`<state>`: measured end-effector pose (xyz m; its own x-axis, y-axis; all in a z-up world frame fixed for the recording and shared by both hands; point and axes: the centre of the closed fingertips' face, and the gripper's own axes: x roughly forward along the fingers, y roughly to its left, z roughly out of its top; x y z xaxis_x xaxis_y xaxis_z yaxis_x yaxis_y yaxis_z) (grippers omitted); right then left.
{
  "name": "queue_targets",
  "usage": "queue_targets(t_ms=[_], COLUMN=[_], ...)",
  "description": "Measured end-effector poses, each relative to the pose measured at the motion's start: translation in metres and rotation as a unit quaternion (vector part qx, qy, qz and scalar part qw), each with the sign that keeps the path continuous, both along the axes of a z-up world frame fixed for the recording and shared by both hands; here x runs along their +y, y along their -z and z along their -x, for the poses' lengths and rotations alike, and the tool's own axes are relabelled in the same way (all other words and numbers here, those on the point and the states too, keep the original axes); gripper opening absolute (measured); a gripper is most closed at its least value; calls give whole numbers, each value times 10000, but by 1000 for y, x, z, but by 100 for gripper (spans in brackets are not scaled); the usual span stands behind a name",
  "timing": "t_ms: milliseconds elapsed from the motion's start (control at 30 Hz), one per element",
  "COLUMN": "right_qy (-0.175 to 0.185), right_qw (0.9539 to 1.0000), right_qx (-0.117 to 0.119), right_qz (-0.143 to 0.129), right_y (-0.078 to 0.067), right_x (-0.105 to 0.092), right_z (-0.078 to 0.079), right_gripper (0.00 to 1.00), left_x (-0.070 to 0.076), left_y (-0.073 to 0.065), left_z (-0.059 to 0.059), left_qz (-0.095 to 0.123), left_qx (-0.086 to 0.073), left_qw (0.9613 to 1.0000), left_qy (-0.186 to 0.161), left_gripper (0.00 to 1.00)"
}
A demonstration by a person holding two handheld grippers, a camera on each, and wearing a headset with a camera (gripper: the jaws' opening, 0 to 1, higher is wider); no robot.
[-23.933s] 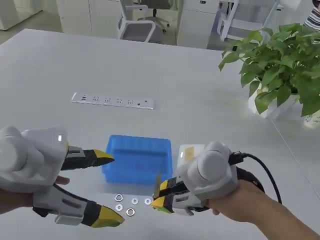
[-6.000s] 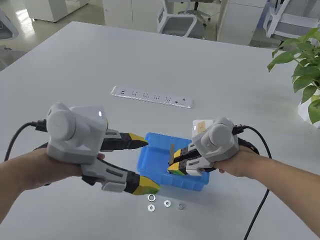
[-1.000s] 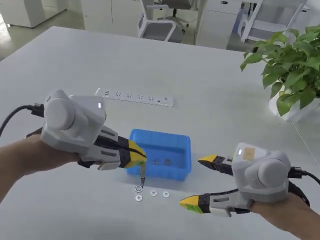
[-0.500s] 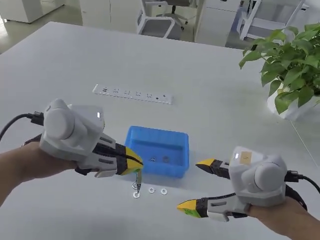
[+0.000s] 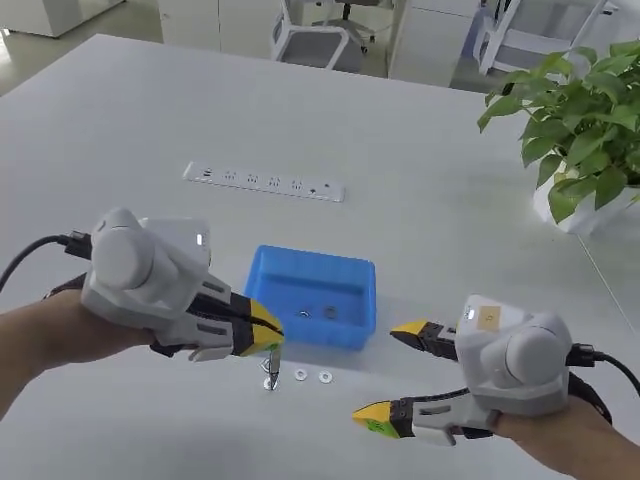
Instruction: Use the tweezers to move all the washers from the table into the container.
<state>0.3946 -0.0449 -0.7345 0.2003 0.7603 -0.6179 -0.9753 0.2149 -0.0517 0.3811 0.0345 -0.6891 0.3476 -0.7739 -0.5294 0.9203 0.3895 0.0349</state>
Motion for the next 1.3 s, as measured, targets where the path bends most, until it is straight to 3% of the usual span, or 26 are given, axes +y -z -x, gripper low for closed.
queue_targets(t_ms=[533,933,1300], right_qy=[-35,-219,-847], right_qw=[10000,9997,9963], right_qx=[4,2,-29], right_qz=[32,-54,-142], right_y=[0,-2,1], right_x=[0,12,41], right_z=[1,3,7], right_gripper=[66,62,49], left_x=[-2,-4,-4], left_y=[2,2,2], left_z=[3,5,5], left_qz=[-31,-75,-141], left_qx=[66,60,96], left_qw=[10000,9999,9997], left_qy=[8,88,160], left_gripper=[4,4,4])
